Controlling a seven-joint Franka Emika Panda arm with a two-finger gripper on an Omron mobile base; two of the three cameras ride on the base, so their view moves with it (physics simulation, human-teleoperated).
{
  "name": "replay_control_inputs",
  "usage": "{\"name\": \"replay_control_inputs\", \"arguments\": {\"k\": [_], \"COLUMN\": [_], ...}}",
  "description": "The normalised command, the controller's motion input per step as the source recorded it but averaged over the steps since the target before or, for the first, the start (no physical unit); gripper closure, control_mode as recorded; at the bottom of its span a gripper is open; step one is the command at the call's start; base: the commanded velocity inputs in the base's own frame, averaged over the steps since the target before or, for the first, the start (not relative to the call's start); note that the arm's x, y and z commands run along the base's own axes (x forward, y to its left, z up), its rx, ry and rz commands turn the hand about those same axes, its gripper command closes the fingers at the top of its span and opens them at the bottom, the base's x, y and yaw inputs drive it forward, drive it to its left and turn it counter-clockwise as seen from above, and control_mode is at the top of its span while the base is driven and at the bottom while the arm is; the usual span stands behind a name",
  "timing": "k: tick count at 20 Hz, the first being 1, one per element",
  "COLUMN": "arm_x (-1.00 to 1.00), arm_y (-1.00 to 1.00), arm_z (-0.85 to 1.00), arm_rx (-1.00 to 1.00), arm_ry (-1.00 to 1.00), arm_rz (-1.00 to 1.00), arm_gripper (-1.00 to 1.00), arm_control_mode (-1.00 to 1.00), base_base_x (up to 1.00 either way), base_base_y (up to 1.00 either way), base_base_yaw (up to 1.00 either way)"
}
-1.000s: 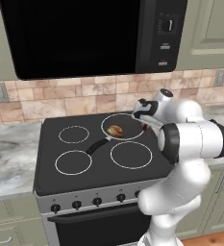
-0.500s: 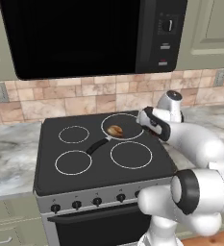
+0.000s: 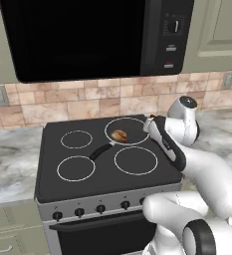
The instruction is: Take the chicken drumsticks from the pan and place one on each plate on the dining counter.
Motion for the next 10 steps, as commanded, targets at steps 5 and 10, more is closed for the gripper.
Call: {"name": "replay_control_inputs", "arguments": {"k": [5,10], "arm_x": [-0.03,-0.07], "arm_y": [0.00,0.00], "arm_z": [0.00,0.00], "arm_rx": [0.00,0.00], "arm_ry": [0.00,0.00], "arm_rz": [0.00,0.00], "arm_gripper": [1.00,1.00], "arm_control_mode": [-1.00,1.00], "base_base_x": [0.00,-0.69], "base_base_y": [0.00,0.00], "base_base_yaw": [0.00,0.10]}}
